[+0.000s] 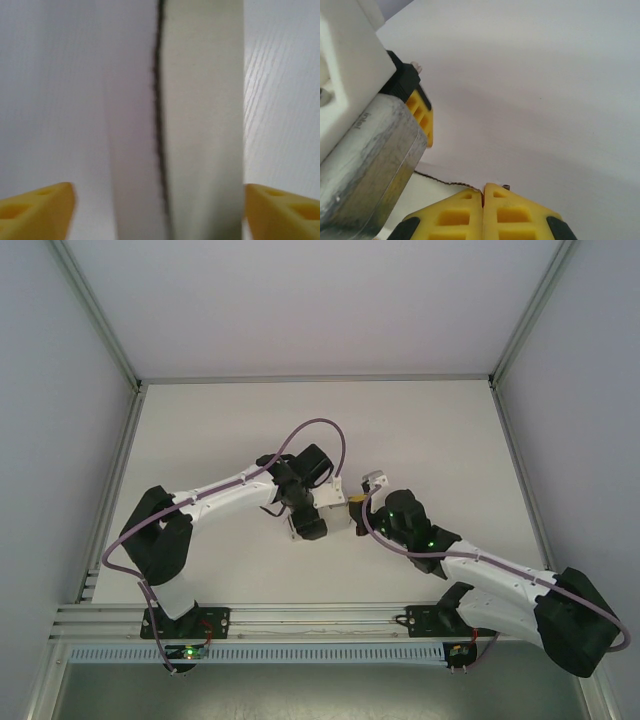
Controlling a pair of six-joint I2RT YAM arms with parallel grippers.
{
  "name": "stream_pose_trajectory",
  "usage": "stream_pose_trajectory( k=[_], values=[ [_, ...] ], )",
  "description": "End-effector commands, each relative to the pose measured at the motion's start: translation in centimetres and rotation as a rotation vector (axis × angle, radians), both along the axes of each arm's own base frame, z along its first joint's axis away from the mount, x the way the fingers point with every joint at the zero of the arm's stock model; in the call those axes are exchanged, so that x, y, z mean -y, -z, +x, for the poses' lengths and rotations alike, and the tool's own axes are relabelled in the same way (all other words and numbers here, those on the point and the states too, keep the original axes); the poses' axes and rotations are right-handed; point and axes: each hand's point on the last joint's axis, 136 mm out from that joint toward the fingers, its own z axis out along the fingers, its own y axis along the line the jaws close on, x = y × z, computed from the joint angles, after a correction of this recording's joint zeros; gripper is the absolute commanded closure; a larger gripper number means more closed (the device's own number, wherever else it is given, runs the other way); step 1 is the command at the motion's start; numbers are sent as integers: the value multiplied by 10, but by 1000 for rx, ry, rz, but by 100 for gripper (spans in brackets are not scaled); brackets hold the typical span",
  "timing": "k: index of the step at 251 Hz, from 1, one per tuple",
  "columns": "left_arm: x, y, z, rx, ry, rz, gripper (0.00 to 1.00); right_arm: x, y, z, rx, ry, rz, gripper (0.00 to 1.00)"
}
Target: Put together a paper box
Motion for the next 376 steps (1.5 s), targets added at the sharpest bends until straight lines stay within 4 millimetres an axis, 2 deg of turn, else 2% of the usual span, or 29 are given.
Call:
stream_pose_trajectory(
  k=[1,63,122,149,177,207,228,249,281,299,321,354,376],
  values=[
    [12,-13,5,23,-17,-37,0,16,36,-13,-92,53,-102,100],
    [18,-32,3,39,-40,-95,0,16,40,-11,-102,110,-155,100],
    [10,-54,-3,86,-135,-146,0,11,36,-12,-85,121,-161,100],
    [-1,-62,-1,108,-258,-161,0,15,40,-13,-96,153,-161,100],
    [-22,-65,6,134,-481,-139,0,18,39,-14,-86,167,-155,100],
    [-42,-63,0,148,-634,-123,2,18,36,-15,-84,173,-148,100],
    [-53,-60,-4,152,-693,-132,10,17,36,-15,-83,167,-153,100],
    [-65,-61,-5,156,-771,-130,29,16,38,-15,-88,171,-160,100],
    [-66,-59,-8,150,-785,-164,33,13,39,-16,-91,161,-171,100],
    [-61,-57,-10,127,-783,-189,43,12,40,-15,-95,163,-179,100],
    [-55,-57,-12,92,-787,-209,49,11,41,-16,-100,163,-190,100],
    [-62,-57,-9,103,-842,-198,65,10,41,-17,-93,167,-197,100],
    [-65,-54,-12,99,-851,-193,66,12,41,-16,-87,184,-207,100]
  ],
)
